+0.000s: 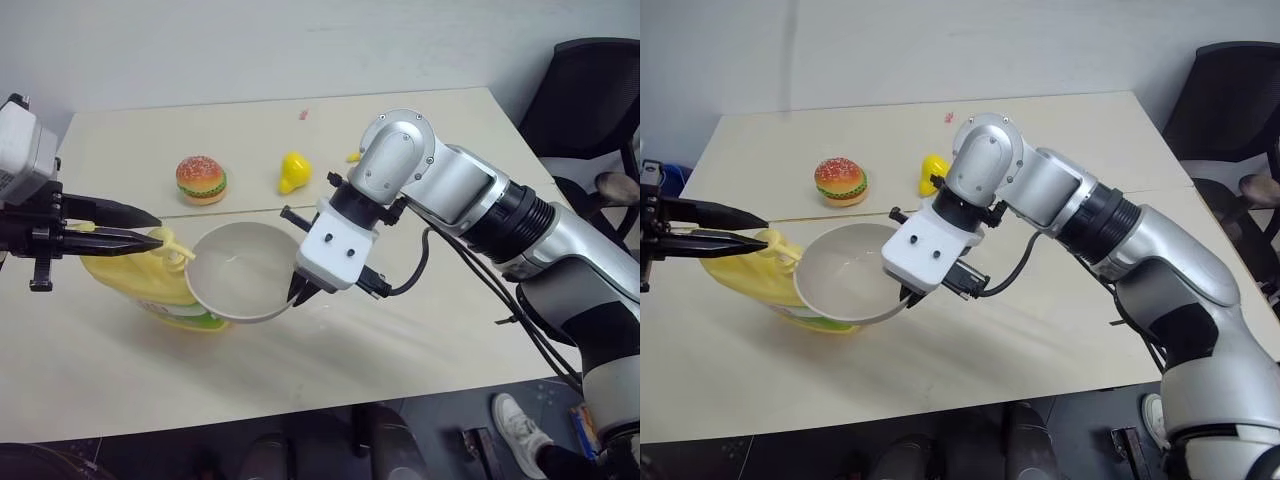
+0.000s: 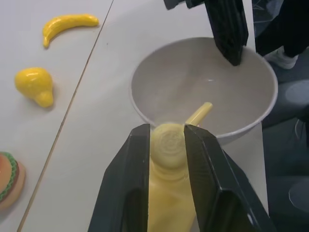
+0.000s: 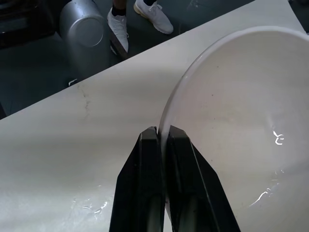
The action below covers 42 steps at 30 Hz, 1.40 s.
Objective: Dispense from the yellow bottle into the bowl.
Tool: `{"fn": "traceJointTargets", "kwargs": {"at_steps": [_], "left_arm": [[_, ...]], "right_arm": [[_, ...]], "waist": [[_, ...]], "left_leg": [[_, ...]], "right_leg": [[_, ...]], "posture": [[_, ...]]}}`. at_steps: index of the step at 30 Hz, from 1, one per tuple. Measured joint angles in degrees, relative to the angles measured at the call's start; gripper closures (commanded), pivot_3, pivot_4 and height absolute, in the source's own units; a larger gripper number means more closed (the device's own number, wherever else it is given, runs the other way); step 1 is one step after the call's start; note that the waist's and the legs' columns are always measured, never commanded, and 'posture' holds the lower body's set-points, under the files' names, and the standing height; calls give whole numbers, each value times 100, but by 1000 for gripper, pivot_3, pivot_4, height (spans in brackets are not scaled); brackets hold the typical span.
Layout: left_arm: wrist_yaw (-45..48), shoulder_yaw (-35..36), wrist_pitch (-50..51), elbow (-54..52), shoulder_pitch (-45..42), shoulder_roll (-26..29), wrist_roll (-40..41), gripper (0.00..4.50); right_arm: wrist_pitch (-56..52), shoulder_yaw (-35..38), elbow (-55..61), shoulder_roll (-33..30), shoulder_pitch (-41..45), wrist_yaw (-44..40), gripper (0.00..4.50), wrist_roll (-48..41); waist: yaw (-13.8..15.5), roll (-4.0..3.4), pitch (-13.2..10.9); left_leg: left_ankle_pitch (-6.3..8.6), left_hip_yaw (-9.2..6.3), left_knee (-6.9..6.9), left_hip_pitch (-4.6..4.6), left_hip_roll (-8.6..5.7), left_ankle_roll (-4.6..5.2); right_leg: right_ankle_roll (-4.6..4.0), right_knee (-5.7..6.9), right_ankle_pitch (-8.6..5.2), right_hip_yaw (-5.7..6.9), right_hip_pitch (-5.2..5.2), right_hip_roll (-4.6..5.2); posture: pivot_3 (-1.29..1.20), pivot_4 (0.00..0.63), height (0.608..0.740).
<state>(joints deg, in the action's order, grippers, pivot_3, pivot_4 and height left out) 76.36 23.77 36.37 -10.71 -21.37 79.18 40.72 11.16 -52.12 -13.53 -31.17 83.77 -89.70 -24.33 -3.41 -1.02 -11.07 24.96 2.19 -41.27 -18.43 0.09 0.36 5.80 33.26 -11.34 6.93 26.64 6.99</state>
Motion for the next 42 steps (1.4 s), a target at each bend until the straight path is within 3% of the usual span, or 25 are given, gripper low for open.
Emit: {"fn": "traceJointTargets", "kwargs": {"at_steps": [32,42], "left_arm": [[-178,213,-1111,-208,748,-192,-297,3351],[-234,212,-1609,-249,1171,-192,-534,3351]], "right_arm": [[23,-118,-20,62,65,-1,4500,-30],[29,-121,-27,66,82,-1,4500,-36]], "waist": [[22,-6,5],[19,-79,53]], "left_leg": [[5,12,-6,24,12,-13],[6,32,4,45,14,-14]], "right_leg": [[-24,42,-14,2,0,2],[-30,50,-17,-3,-3,2]], "posture": [[0,150,740],[0,150,740]]}}
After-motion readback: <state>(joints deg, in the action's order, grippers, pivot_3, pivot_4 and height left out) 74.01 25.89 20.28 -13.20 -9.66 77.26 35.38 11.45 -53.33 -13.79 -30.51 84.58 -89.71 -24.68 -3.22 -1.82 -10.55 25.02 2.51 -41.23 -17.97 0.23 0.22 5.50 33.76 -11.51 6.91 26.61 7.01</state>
